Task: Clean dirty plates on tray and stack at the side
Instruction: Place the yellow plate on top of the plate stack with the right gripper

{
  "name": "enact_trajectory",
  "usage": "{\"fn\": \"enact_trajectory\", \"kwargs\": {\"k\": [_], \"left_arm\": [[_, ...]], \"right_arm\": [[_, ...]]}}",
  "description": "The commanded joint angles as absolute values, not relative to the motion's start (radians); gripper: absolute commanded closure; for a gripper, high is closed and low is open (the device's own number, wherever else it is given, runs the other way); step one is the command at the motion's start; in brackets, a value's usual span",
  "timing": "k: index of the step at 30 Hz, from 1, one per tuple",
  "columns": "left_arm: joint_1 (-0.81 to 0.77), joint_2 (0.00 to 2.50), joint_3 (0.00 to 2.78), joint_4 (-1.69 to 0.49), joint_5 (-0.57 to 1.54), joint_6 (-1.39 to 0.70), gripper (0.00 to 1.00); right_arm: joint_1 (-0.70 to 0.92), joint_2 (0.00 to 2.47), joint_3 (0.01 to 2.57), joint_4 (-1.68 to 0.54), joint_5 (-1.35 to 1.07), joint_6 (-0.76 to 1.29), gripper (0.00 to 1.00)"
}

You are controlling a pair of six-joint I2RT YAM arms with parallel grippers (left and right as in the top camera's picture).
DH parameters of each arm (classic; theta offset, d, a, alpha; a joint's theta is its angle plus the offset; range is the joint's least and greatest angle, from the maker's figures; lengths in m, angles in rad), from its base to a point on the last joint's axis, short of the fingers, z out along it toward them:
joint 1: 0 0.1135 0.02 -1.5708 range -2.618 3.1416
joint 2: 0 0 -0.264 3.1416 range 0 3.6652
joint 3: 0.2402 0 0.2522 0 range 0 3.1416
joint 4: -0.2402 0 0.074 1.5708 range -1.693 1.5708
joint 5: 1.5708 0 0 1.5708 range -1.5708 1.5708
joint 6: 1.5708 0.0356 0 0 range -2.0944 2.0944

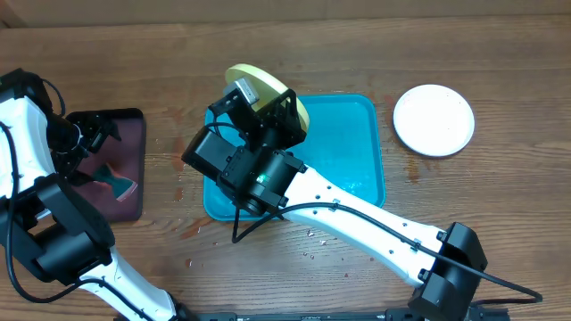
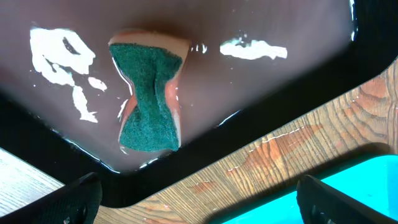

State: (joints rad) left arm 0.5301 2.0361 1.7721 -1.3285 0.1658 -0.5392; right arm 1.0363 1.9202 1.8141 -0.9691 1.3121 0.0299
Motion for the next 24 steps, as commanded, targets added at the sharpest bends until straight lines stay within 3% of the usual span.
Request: {"fn": "enact_trajectory", "kwargs": {"k": [1,5,10,19,24], "left_arm": [[0.527,2.040,1.791,-1.330,0.184,-0.520,0.00],[0.527,2.040,1.791,-1.330,0.184,-0.520,0.00],[0.527,2.040,1.791,-1.330,0.184,-0.520,0.00],[0.527,2.040,1.791,-1.330,0.184,-0.520,0.00],[0.527,2.040,1.791,-1.330,0.184,-0.520,0.00]], "right_arm": [[0.996,1.885,1.837,-0.960,1.108,0.028,0.96],[0.923,1.887,1.834,-1.012,0.869,-0.018,0.96],[0.767,1.871,1.834,-1.095,0.767,0.244,0.96],[0.131,1.876,1.820,-1.088,-0.141,0.323,0.96],[-0.162,1.876,1.741,-1.108,-0.266,0.322,0.96]]}}
